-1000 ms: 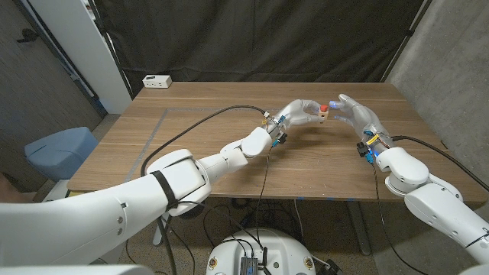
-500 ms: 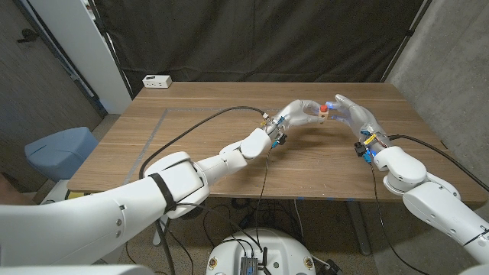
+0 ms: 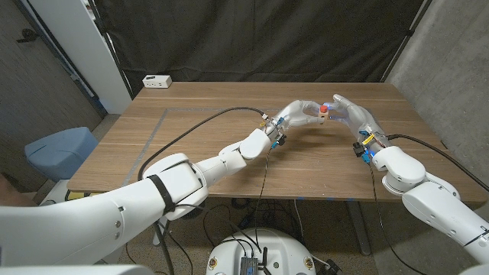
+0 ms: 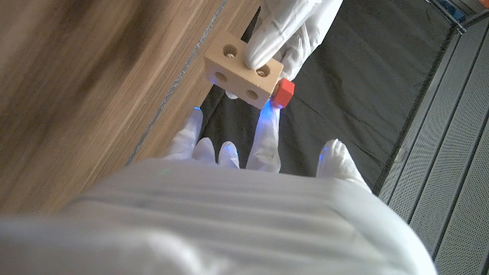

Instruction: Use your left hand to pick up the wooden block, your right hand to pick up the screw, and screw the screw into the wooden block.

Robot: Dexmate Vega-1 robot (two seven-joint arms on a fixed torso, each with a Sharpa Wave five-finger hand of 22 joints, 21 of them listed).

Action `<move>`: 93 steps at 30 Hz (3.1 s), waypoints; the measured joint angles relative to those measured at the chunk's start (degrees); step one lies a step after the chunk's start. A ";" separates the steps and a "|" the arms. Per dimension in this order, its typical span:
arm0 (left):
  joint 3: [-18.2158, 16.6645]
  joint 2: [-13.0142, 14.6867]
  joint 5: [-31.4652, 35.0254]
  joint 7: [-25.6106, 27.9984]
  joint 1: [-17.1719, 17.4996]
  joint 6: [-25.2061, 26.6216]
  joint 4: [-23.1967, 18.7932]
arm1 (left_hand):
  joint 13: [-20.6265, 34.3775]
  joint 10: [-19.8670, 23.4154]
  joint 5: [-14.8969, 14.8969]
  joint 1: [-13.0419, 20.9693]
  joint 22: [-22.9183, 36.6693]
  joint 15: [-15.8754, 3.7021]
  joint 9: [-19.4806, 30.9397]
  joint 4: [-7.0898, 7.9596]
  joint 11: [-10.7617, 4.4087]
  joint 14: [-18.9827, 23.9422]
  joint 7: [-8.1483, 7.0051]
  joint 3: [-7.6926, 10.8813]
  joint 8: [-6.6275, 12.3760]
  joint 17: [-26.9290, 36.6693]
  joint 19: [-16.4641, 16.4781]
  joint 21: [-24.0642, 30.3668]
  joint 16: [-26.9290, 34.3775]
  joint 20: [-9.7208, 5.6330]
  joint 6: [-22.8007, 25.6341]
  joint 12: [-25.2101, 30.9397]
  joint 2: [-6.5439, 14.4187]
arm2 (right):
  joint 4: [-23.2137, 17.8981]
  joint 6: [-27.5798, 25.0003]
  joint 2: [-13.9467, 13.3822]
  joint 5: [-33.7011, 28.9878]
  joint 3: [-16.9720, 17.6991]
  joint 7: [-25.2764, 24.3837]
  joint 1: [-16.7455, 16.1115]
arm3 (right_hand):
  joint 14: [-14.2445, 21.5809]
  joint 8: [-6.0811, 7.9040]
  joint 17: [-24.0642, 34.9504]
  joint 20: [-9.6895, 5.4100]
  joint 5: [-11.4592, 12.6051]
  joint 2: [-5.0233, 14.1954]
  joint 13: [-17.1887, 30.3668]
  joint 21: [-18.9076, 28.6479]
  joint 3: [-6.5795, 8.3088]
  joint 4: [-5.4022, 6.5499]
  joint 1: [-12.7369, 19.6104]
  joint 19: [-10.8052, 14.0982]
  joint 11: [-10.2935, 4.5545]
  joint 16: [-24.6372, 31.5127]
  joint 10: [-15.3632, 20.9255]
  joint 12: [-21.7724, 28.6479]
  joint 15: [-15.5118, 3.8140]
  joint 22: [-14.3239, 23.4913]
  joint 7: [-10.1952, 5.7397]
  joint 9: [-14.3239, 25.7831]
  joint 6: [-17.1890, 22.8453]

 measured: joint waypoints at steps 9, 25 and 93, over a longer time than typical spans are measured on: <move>-0.30 0.10 0.07 -0.37 0.14 -0.03 -0.18 | 0.00 -0.01 -0.04 0.00 0.00 0.00 0.01 0.00 -0.01 0.00 0.00 0.00 0.27 0.16 0.00 0.00 0.00 0.00 0.00 0.00 0.00 | -0.72 -0.35 -0.01 -0.16 0.04 -0.52 -0.50 | 0.31 0.00 -0.16 0.00 0.00 0.00 0.00 0.00 0.00 0.00 0.00 0.00 0.37 0.00 0.79 0.00 -0.29 0.00 0.33 0.13 0.94; -0.49 -0.11 -0.02 -1.03 0.00 -0.05 0.35 | 0.00 -0.02 0.16 0.00 0.00 0.00 -0.02 0.00 -0.02 0.00 0.00 0.00 0.26 0.01 0.00 0.00 0.00 0.00 0.00 0.00 0.00 | -1.71 -0.65 0.48 -0.90 0.65 -1.91 -1.40 | 1.28 0.88 -0.15 -0.01 0.00 0.00 0.00 0.00 0.00 0.00 0.00 0.44 -0.01 0.34 2.46 0.53 -0.56 0.00 0.42 0.13 3.27; 0.35 -0.57 -1.58 -1.55 -1.09 0.21 2.15 | 0.00 -0.13 -0.05 0.00 0.00 0.00 0.00 0.00 -0.12 0.00 0.29 0.00 0.04 0.16 0.00 0.00 0.00 0.00 0.29 0.00 0.01 | -5.41 -2.58 1.53 -2.14 2.73 -4.12 -4.87 | 4.83 2.26 -0.12 -0.31 0.00 0.00 0.00 0.29 0.00 0.00 0.00 3.42 0.09 0.68 7.26 1.08 -1.10 0.00 1.43 0.26 10.18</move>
